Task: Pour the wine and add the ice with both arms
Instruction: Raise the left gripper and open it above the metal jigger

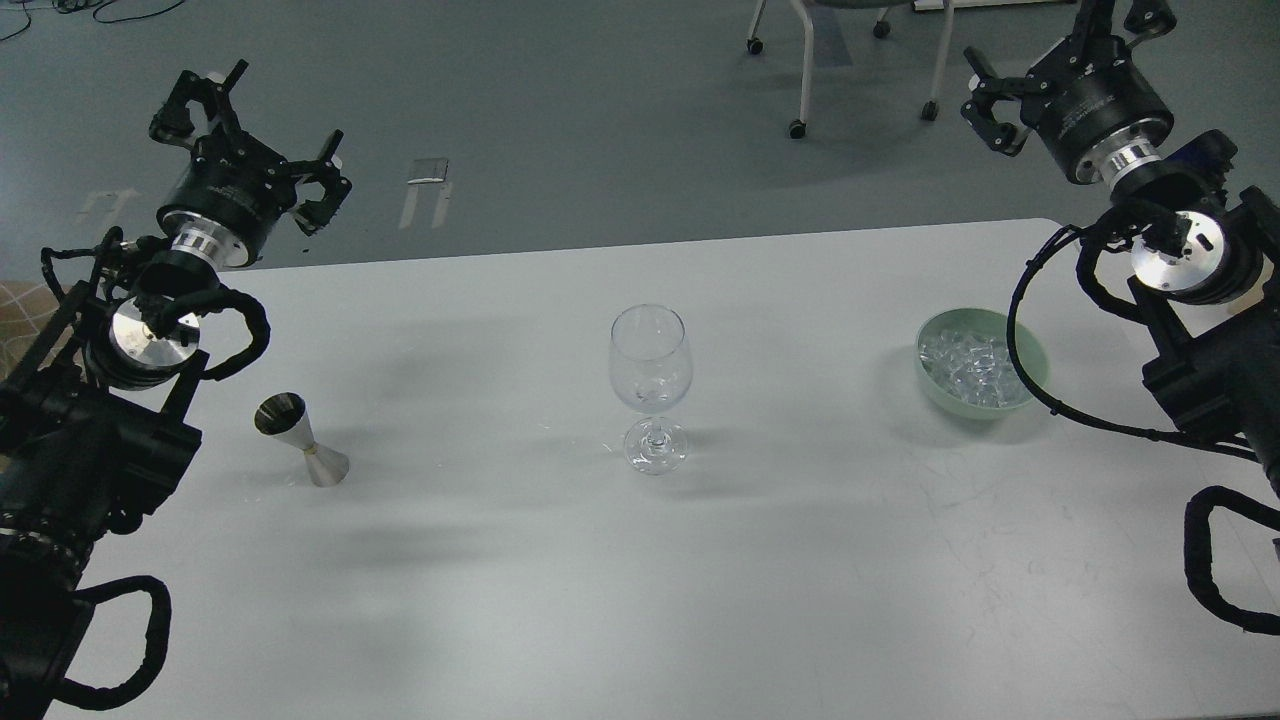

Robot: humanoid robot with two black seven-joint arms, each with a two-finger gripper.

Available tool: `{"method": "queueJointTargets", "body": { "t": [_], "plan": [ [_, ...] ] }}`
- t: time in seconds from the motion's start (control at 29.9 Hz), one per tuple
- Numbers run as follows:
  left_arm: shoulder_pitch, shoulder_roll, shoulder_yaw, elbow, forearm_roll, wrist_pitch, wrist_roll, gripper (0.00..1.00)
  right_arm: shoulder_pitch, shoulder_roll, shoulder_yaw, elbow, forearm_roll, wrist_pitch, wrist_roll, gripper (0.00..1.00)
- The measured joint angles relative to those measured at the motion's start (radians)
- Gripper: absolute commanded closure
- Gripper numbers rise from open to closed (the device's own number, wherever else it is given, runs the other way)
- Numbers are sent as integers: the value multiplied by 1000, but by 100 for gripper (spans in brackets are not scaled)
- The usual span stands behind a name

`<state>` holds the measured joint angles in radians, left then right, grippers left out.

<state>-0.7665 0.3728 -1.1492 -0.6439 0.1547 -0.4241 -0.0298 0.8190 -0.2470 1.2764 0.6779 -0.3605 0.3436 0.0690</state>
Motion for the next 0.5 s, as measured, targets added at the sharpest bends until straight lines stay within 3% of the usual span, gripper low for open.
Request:
{"method": "queueJointTargets", "body": {
  "t": [0.5],
  "plan": [
    [-3,-6,0,1,-20,-64,9,2,0,-6,2,0,-1,-7,2,0]
  ]
}}
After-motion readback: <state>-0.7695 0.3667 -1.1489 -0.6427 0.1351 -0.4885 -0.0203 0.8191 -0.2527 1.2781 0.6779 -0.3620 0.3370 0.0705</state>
